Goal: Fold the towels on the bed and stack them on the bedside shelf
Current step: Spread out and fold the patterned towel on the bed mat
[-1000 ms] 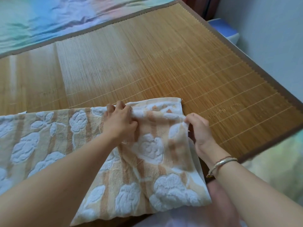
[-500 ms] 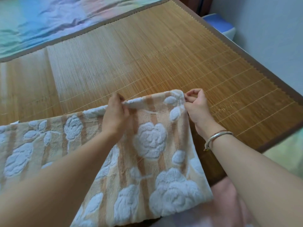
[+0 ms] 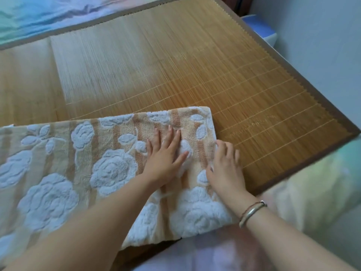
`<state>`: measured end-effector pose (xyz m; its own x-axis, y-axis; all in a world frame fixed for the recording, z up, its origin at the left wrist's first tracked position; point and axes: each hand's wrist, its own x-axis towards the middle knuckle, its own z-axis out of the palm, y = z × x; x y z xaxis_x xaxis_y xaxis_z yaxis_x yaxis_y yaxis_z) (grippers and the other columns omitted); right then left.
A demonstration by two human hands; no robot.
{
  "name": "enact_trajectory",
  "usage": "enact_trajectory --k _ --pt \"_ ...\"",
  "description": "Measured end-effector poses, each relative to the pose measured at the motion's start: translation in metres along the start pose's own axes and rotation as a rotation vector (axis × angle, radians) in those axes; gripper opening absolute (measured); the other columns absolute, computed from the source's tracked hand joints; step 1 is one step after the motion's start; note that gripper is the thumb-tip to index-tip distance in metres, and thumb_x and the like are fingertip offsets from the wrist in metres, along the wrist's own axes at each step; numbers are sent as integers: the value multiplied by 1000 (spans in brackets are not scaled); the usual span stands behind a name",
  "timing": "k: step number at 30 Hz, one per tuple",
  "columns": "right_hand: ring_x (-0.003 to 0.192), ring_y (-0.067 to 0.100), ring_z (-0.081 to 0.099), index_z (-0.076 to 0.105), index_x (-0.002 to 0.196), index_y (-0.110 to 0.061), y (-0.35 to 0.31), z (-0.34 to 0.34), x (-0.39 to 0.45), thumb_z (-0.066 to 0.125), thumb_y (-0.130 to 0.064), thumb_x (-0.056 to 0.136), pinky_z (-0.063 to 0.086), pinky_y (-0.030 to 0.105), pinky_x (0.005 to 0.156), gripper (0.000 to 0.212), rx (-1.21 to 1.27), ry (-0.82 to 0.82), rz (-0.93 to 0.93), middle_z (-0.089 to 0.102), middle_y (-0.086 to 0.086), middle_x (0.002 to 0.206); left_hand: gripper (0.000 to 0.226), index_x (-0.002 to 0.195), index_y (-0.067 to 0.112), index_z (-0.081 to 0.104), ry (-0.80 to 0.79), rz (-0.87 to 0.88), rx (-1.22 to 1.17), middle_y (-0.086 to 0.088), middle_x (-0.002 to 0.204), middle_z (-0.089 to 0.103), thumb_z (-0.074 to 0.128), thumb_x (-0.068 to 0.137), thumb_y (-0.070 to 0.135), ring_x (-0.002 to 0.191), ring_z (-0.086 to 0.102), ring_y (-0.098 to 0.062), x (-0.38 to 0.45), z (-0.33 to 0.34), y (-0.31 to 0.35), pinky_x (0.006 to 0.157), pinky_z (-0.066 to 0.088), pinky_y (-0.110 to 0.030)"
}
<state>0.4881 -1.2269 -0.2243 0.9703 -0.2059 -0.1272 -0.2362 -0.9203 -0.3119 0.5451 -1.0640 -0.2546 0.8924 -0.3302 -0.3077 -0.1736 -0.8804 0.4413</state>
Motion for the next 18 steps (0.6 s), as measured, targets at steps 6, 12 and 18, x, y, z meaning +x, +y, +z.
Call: enact_trajectory --k 6,12,18 --pt "131 29 44 52 123 -16 -49 21 -43 65 -23 73 34 48 109 52 -80 -81 -443 51 8 135 72 151 38 12 157 81 -96 18 159 3 17 85 67 147 2 -6 -52 -24 -48 117 -10 -41" --pt "142 26 28 37 139 -21 -116 52 -109 47 -49 69 23 51 115 76 -110 -382 -655 35 7 151 88 150 39 0 57 -96 87 23 156 -10 12 75 84 146 -10 -4 -185 -39 -169 118 -5 -47" --pt "146 26 -16 -3 152 -18 -165 72 -143 47 -19 86 1 52 117 83 -302 -464 -556 -19 10 158 85 151 38 3 -37 -81 289 16 159 0 38 81 72 148 3 -17 -280 -55 -263 115 13 -56"
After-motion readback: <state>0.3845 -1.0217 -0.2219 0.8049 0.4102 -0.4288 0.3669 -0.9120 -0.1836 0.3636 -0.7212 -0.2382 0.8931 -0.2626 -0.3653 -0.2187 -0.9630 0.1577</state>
